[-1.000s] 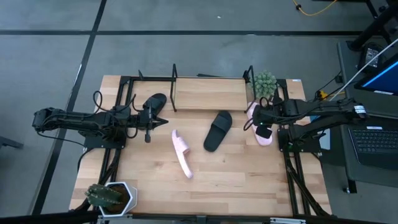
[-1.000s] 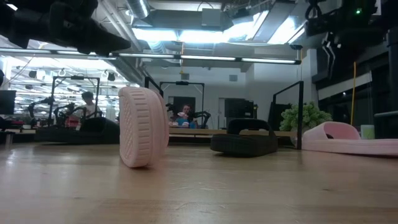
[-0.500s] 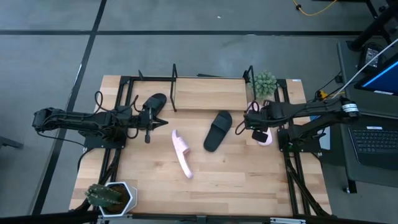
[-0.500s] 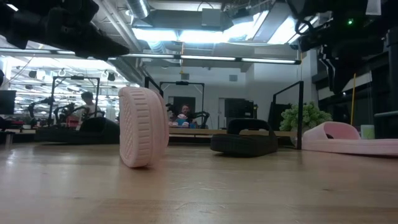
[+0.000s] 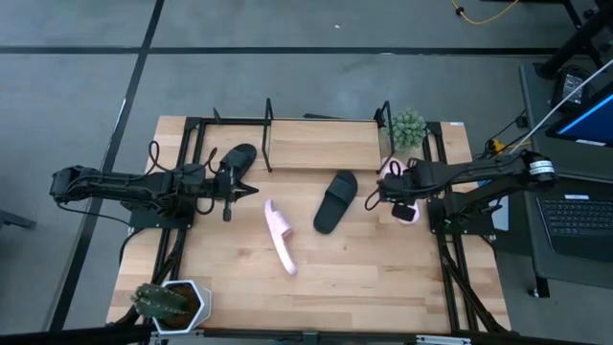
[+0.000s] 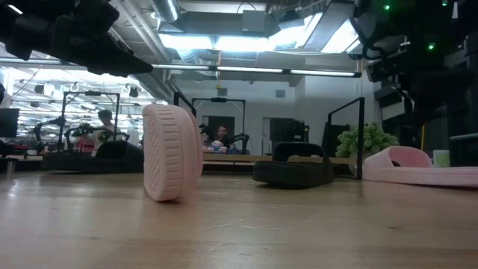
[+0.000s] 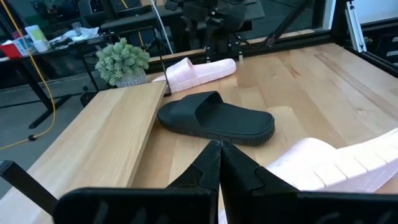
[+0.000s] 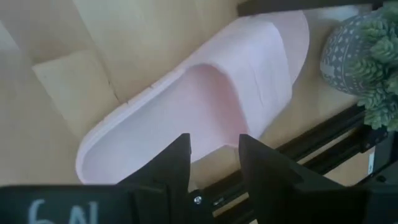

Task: Pick and place slides into the shelf
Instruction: Put the right pink slipper on the shelf

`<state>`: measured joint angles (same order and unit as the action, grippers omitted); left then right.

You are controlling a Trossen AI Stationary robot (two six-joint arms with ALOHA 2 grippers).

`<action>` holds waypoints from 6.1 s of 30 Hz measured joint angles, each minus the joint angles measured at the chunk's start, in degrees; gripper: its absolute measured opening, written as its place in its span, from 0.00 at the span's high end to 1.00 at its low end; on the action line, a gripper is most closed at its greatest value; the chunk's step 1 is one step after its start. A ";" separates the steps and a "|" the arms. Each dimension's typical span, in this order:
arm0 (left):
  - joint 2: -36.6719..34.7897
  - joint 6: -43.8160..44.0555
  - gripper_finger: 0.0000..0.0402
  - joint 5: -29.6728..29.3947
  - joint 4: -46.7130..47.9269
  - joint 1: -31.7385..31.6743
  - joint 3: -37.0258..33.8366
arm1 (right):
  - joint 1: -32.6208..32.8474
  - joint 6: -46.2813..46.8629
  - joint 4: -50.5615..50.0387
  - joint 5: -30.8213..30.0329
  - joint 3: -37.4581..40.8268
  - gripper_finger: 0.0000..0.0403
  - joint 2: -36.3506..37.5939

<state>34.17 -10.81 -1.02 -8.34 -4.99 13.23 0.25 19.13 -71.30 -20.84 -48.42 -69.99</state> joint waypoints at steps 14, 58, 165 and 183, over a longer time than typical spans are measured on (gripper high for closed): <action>0.00 0.07 1.00 0.00 -0.26 0.00 0.00 | -6.81 -9.61 3.84 -0.04 0.10 0.66 0.72; -0.01 -0.28 1.00 0.02 -0.26 0.01 0.00 | -15.68 -16.76 10.75 1.01 3.80 0.67 -7.34; -0.02 0.15 1.00 0.02 -0.33 0.02 0.00 | -18.00 -14.98 10.17 -4.72 -35.70 1.00 -9.06; 0.00 0.13 1.00 0.00 -0.28 0.01 0.00 | -25.98 -15.52 -6.28 -9.17 -57.17 1.00 -30.17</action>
<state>34.17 -10.68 -1.02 -8.62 -4.98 13.23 -25.73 3.61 -77.58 -30.01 -105.58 -100.16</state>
